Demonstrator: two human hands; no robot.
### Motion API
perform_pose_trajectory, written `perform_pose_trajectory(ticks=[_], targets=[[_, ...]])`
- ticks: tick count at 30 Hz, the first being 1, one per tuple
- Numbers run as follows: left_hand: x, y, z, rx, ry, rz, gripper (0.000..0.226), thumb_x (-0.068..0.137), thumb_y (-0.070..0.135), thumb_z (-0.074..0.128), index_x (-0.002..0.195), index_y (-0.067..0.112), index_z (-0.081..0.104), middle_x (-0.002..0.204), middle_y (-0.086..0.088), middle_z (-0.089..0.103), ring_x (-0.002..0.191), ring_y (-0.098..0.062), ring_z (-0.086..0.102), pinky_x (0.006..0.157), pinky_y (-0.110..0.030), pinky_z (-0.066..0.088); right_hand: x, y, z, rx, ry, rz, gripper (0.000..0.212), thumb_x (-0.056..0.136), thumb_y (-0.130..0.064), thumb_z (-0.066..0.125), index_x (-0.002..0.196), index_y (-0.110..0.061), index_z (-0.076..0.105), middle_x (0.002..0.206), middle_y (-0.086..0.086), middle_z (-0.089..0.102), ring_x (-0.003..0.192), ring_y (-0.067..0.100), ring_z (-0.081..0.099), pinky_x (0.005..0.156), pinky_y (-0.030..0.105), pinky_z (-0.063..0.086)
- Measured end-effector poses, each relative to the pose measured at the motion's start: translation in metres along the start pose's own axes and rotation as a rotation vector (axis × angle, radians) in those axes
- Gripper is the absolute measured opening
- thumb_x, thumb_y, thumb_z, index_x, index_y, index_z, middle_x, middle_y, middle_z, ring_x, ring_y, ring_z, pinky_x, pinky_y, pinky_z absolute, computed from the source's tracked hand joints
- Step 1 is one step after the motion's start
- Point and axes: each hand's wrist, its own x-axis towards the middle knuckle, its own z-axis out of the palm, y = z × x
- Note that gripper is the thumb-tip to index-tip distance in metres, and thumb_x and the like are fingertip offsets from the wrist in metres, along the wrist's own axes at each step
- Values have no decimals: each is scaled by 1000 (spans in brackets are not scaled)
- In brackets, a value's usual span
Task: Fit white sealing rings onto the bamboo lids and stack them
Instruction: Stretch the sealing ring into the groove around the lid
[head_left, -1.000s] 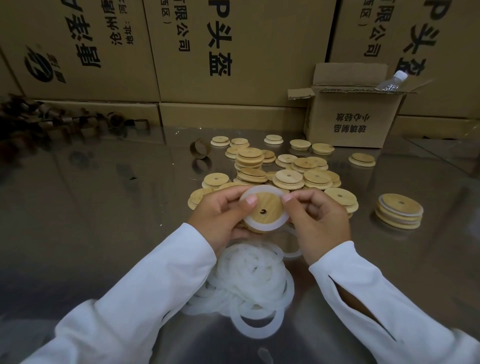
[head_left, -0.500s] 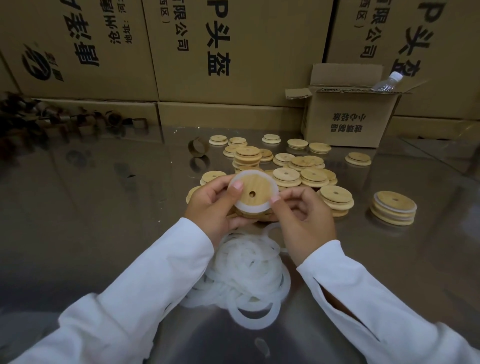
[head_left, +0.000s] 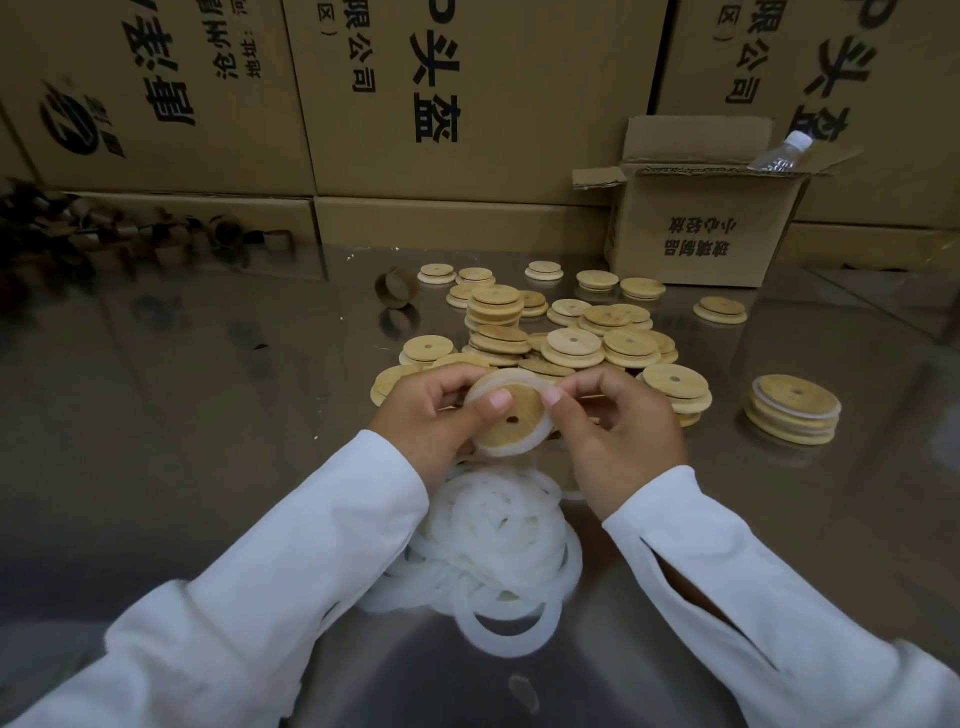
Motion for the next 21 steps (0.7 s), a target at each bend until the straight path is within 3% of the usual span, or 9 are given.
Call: perform_pose_trajectory(ticks=[5,8,12,18,21], targets=[[1,4,0,52,19,95,21,74,25,62,91,15,67,79,7,67,77,-10,61,67,-29,50,3,-4,-6,16,0,13,16,81,-19,66,68,-26,61,70,-17,61,69,-6,55,65,9,43],[0,4,0,-6,45,77,26,69,30,62,90,17,68,78,7,68,78,-14,61,72,-37,49,4,-5,-6,72,-11,0,16,81,-16,66,68,-25,62,67,-15,62,66,-7,56,63,7,45],[0,2,3,-28,67,56,24,67,30,64,86,17,69,80,1,69,78,-18,63,77,-47,53,-2,-2,0,159,27,5,13,80,-15,67,72,-24,62,72,-11,65,71,4,60,70,17,50],[0,2,4,-162,56,-5,29,65,25,65,88,6,66,81,-8,71,77,-21,67,71,-36,57,-6,-1,4,122,101,-5,9,80,-20,67,72,-22,62,72,-12,65,71,0,59,63,8,45],[-1,2,3,-134,9,-29,34,62,24,68,91,7,67,87,-13,69,81,-25,66,77,-42,55,-5,-1,1,54,93,-52,10,81,-18,65,73,-21,61,71,-13,63,74,-2,58,64,5,43]])
